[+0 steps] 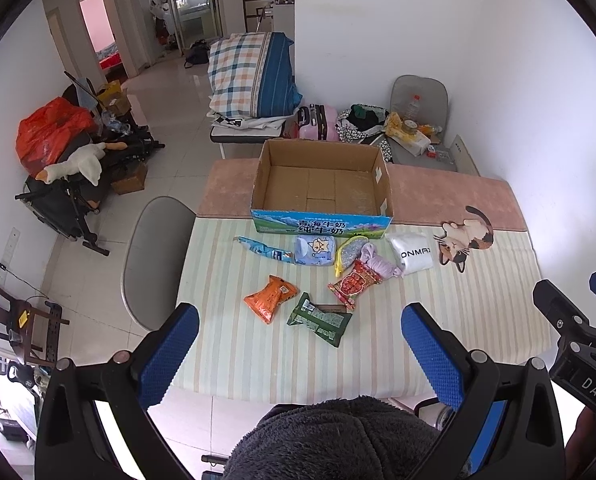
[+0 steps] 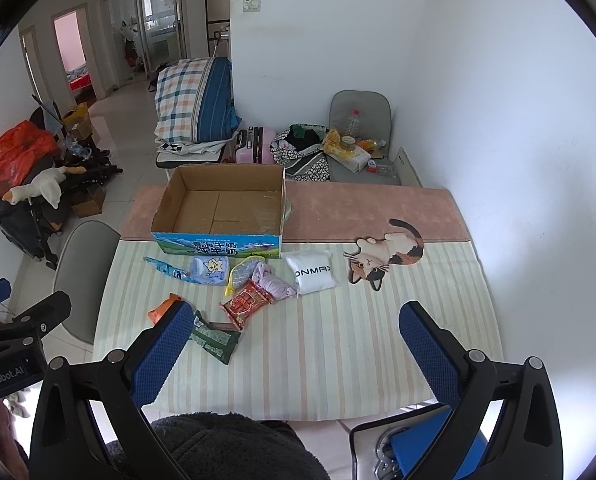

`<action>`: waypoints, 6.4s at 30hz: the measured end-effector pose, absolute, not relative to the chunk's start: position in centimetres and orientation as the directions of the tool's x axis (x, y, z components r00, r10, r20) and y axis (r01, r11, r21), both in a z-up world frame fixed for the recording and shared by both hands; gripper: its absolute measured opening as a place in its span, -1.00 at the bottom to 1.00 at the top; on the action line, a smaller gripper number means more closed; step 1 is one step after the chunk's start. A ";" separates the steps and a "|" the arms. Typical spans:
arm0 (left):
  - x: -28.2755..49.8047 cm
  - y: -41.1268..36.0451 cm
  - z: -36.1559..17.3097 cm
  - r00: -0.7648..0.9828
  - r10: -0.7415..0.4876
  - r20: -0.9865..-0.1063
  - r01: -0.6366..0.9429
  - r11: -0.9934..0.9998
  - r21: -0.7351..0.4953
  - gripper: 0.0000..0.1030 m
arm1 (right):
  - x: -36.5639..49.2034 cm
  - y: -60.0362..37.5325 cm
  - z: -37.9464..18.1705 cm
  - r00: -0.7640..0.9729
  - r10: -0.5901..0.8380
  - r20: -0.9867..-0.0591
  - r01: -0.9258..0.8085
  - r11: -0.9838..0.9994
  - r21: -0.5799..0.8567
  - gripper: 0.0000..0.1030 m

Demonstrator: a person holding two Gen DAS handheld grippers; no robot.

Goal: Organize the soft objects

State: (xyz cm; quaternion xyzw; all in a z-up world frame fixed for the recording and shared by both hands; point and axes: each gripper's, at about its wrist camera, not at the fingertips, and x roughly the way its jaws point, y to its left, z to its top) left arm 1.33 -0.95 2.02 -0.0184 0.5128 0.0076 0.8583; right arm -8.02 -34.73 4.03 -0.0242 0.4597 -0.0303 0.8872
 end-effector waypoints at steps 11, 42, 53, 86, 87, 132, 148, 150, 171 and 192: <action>9.8 1.3 -12.5 0.235 -0.001 -0.972 -0.185 0.982 -0.045 1.00 | 1.9 -39.0 -11.3 0.350 0.069 -0.934 0.055 0.994 0.094 1.00; 10.2 1.7 -42.1 -0.178 -0.473 -0.863 -0.650 0.715 -0.257 0.38 | 11.9 -30.4 -46.9 -0.274 0.076 -0.959 -0.177 0.976 0.128 0.02; 11.8 -7.2 -44.5 -0.239 -0.125 -0.963 -0.237 0.969 -0.067 -0.15 | 11.4 -32.2 -47.1 -0.271 0.155 -0.950 -0.064 0.982 0.179 -0.02; 17.0 -10.8 -28.6 0.037 -0.124 -0.992 -0.042 0.991 -0.126 -0.36 | 16.6 -28.1 -29.0 0.047 0.349 -0.936 -0.153 0.928 0.339 -0.10; 18.1 -10.4 -28.4 0.038 -0.138 -0.990 -0.037 0.990 -0.140 -0.36 | 17.5 -28.3 -27.9 0.061 0.356 -0.933 -0.155 0.926 0.343 -0.10; 47.5 -11.2 -35.9 -0.109 -0.109 -0.988 0.150 0.981 -0.125 0.95 | 45.1 -23.7 -40.6 -0.016 0.071 -0.997 -0.028 0.997 0.072 1.00; 35.0 -8.5 -26.2 0.239 -0.007 -0.971 0.080 0.997 0.012 0.95 | 34.3 -27.7 -28.8 0.257 0.136 -0.957 0.009 0.990 0.143 1.00; 32.4 -8.3 -25.5 0.271 0.003 -0.963 0.048 0.999 0.017 0.95 | 31.9 -30.3 -28.7 0.230 0.139 -0.963 0.051 0.987 0.155 1.00; 21.3 -10.7 -39.7 -0.028 0.083 -0.996 -0.033 0.996 0.084 0.95 | 26.2 -40.7 -47.2 -0.084 0.108 -0.991 0.125 0.987 0.097 0.88; 12.5 -2.1 -42.5 -0.166 0.037 -0.985 -0.213 0.974 0.072 0.95 | 18.9 -39.2 -46.5 -0.125 0.010 -0.992 0.000 1.000 0.010 1.00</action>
